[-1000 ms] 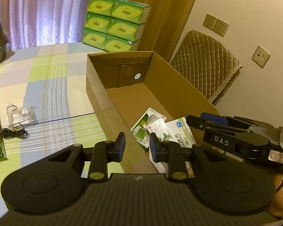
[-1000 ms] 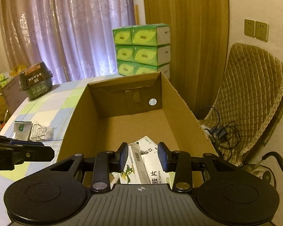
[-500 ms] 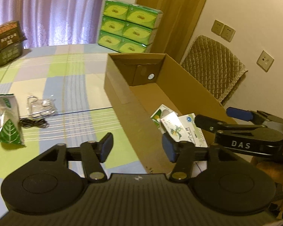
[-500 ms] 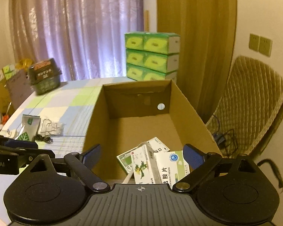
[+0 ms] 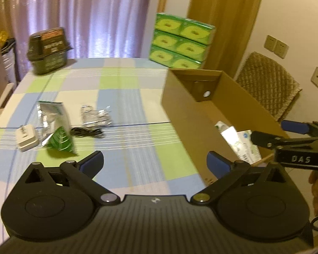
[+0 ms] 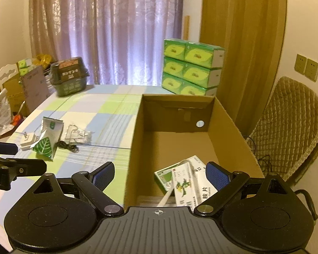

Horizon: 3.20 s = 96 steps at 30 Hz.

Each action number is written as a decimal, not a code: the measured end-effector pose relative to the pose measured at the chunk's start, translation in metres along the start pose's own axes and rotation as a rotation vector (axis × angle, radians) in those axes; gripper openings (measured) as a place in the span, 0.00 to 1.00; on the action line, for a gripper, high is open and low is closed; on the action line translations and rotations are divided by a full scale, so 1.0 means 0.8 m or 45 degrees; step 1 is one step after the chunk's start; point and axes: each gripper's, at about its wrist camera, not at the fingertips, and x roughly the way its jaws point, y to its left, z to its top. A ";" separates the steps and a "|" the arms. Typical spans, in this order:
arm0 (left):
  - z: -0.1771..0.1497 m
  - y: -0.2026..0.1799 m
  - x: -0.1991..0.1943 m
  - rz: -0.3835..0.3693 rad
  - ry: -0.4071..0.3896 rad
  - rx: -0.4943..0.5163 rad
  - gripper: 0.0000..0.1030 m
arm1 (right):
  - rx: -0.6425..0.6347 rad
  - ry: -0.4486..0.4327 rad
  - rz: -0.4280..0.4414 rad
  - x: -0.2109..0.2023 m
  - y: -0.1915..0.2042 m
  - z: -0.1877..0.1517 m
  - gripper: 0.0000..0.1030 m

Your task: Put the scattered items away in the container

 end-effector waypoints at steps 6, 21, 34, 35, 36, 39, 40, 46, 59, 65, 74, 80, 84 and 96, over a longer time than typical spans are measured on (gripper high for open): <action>-0.014 0.030 -0.017 0.052 0.007 -0.051 0.98 | -0.040 0.003 0.019 -0.002 0.019 0.001 0.95; -0.032 0.084 -0.044 0.137 -0.002 -0.104 0.98 | -0.099 0.014 0.087 0.000 0.060 0.001 0.95; -0.038 0.167 -0.046 0.277 0.016 -0.124 0.98 | -0.202 0.037 0.235 0.034 0.125 0.009 0.95; -0.037 0.175 -0.043 0.290 0.020 -0.129 0.98 | -0.209 0.042 0.246 0.040 0.131 0.010 0.95; -0.037 0.183 -0.042 0.301 0.024 -0.134 0.98 | -0.215 0.048 0.254 0.045 0.135 0.011 0.95; -0.036 0.206 -0.033 0.331 0.029 -0.140 0.98 | -0.225 0.069 0.286 0.062 0.149 0.013 0.95; -0.035 0.214 -0.030 0.340 0.031 -0.139 0.98 | -0.225 0.080 0.297 0.069 0.153 0.013 0.95; -0.032 0.252 -0.003 0.354 0.049 -0.082 0.98 | -0.239 0.150 0.371 0.110 0.181 0.014 0.95; -0.025 0.331 0.095 0.373 0.150 0.166 0.98 | -0.280 0.278 0.530 0.223 0.266 0.030 0.95; -0.014 0.345 0.138 0.295 0.159 0.417 0.98 | -0.262 0.339 0.588 0.275 0.288 0.057 0.95; 0.014 0.373 0.175 0.070 0.167 0.556 0.93 | -0.201 0.420 0.652 0.348 0.319 0.089 0.94; 0.018 0.382 0.184 0.007 0.167 0.585 0.92 | -0.202 0.486 0.635 0.384 0.338 0.095 0.94; 0.017 0.382 0.186 -0.028 0.155 0.581 0.92 | -0.250 0.529 0.599 0.401 0.354 0.096 0.94; 0.014 0.385 0.207 -0.097 0.214 0.639 0.75 | -0.349 0.653 0.554 0.439 0.380 0.093 0.94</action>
